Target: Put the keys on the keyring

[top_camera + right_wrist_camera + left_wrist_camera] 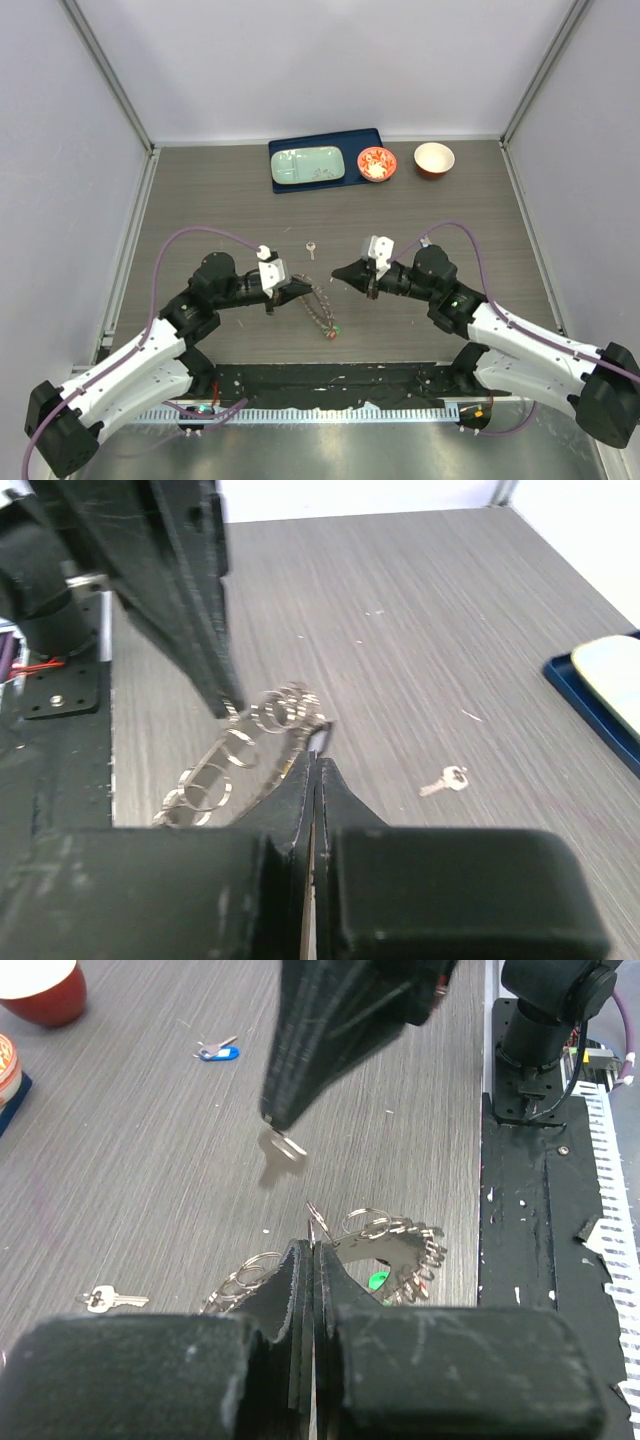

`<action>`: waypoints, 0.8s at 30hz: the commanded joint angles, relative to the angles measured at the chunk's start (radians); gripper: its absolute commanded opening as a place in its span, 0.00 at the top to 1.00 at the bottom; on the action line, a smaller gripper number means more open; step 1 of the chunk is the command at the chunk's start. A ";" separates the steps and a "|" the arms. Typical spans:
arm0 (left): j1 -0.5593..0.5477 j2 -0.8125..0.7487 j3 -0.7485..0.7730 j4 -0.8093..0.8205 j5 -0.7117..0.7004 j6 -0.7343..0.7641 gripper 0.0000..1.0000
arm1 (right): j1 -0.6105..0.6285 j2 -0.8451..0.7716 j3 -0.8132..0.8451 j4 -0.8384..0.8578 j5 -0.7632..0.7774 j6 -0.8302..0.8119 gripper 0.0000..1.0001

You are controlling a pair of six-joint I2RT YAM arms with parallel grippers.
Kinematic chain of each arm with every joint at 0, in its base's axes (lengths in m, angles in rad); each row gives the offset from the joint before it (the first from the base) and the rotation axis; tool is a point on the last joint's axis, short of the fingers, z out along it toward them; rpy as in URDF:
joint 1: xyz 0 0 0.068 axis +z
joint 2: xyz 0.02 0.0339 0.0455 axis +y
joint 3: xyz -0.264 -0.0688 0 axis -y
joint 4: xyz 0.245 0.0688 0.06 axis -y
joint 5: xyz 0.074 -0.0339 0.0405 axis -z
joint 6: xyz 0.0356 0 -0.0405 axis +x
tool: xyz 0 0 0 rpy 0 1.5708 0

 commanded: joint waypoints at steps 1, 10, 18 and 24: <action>-0.002 0.001 0.006 0.082 0.041 0.007 1.00 | -0.063 -0.001 -0.003 0.067 -0.014 0.025 0.99; -0.002 0.041 0.014 0.088 0.059 0.004 1.00 | -0.074 0.151 0.006 0.153 -0.176 0.045 0.99; -0.003 0.043 0.012 0.087 0.020 0.005 1.00 | -0.063 0.223 0.011 0.226 -0.350 0.105 0.99; -0.003 0.064 0.024 0.067 -0.026 0.004 1.00 | -0.033 0.199 0.017 0.223 -0.406 0.106 0.99</action>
